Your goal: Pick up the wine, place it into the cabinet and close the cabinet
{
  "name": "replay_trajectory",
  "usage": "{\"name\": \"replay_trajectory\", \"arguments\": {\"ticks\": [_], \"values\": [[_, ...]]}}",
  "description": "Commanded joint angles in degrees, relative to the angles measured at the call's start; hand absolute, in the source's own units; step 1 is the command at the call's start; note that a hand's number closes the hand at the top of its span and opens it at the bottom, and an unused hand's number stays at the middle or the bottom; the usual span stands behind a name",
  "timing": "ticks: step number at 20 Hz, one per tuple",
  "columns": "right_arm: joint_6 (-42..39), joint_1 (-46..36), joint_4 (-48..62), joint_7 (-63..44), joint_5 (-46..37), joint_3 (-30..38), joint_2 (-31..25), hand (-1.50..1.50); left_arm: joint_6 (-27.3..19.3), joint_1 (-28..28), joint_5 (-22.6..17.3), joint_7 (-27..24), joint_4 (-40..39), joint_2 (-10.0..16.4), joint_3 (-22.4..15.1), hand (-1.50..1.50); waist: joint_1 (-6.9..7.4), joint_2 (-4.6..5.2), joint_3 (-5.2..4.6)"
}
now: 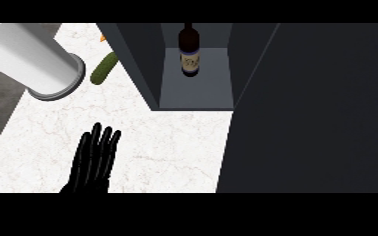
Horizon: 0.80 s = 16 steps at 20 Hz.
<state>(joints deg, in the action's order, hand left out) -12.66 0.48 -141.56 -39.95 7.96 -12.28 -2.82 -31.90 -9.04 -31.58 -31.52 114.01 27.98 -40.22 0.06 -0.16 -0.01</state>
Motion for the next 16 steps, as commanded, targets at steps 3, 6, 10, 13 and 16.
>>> {"name": "replay_trajectory", "arguments": {"ticks": [3, 6, 10, 13, 16], "values": [[1.9, 3.4, -4.4, -6.2, 7.6, -5.8, 2.7, 1.50, 5.3, -6.2, -4.3, -0.3, 5.5, 7.5, 7.1, -1.50, 0.51, -0.04, -0.01], [2.1, 6.4, -8.4, -8.0, 7.7, -7.7, 2.8, 1.50, 8.3, -8.0, -5.9, -3.1, 3.5, 7.2, 10.4, -1.50, 0.06, -0.05, -0.03], [0.1, 8.3, -7.4, -5.8, 2.9, -18.9, 1.9, 1.50, 11.2, -11.3, -9.2, -4.1, 4.5, 8.7, 15.4, -1.50, 0.20, -0.19, -0.06], [-2.0, 5.7, -7.4, -5.2, 3.9, -19.4, 0.9, 1.50, 13.6, -11.3, -12.0, -2.6, 4.6, 10.8, 20.6, -1.50, 0.31, -0.06, -0.04], [2.3, 4.2, -5.3, -4.7, -2.6, -28.2, 2.8, 1.50, 17.0, -12.8, -13.7, -2.4, 3.8, 11.7, 24.0, -1.50, 0.23, -0.12, -0.07]]}}
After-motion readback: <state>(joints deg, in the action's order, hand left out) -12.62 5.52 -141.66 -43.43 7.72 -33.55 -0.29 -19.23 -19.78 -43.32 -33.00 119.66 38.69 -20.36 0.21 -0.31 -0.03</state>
